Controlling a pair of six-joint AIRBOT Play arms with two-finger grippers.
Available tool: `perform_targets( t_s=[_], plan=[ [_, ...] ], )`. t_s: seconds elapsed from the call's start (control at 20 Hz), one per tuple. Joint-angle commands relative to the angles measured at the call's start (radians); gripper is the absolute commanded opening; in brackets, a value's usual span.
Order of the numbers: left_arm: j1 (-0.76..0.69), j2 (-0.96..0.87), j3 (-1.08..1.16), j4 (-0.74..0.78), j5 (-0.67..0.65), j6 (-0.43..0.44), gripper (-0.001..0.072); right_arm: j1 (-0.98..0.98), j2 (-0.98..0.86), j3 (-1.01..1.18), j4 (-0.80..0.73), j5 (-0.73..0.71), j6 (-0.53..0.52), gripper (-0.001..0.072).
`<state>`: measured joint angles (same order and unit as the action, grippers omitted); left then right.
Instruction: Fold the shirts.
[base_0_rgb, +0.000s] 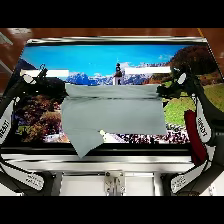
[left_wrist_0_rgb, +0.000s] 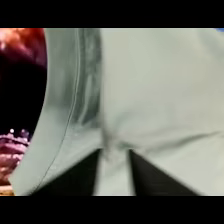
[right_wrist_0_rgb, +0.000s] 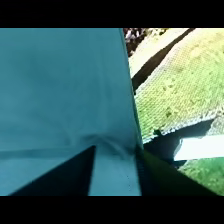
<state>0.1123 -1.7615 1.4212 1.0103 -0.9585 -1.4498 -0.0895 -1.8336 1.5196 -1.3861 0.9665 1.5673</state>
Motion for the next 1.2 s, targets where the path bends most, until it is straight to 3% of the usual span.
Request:
perform_targets(
  t_s=[0.0,0.1,0.15,0.25,0.3,0.45,0.7,1.0,1.05,1.15],
  plan=[
    [0.019,0.005,0.026,0.009,-0.119,-0.04,0.0523,-0.003,0.03,0.011,0.019,0.078,-0.042,0.0524],
    [0.065,0.031,0.05,0.03,-0.224,-0.067,0.035,-0.02,0.098,0.011,-0.078,0.156,-0.051,0.0524],
    [0.097,0.058,0.05,0.03,-0.284,-0.078,0.0352,-0.042,0.137,0.01,-0.122,0.23,-0.053,0.0524],
    [0.156,0.12,0.038,0.063,-0.411,-0.031,0.0418,-0.13,0.196,0.01,-0.077,0.396,-0.11,0.054],
    [0.184,0.164,0.002,0.087,-0.477,0.019,0.0529,-0.191,0.219,0.001,0.008,0.482,-0.177,0.054],
    [0.272,0.325,-0.278,0.078,-0.508,0.089,0.0554,-0.38,0.304,-0.124,0.197,0.642,-0.247,0.054],
    [0.34,0.495,-0.727,-0.062,-0.297,0.184,0.0552,-0.502,0.467,-0.445,0.307,0.519,-0.286,0.0539],
    [0.266,0.473,-0.843,-0.128,-0.199,0.208,0.0548,-0.5,0.484,-0.553,0.319,0.442,-0.297,0.0538],
    [0.239,0.464,-0.843,-0.134,-0.189,0.209,0.051,-0.5,0.484,-0.554,0.32,0.432,-0.297,0.0538],
    [0.195,0.443,-0.842,-0.161,-0.171,0.209,0.0509,-0.5,0.484,-0.554,0.319,0.422,-0.294,0.0537]
  ],
)
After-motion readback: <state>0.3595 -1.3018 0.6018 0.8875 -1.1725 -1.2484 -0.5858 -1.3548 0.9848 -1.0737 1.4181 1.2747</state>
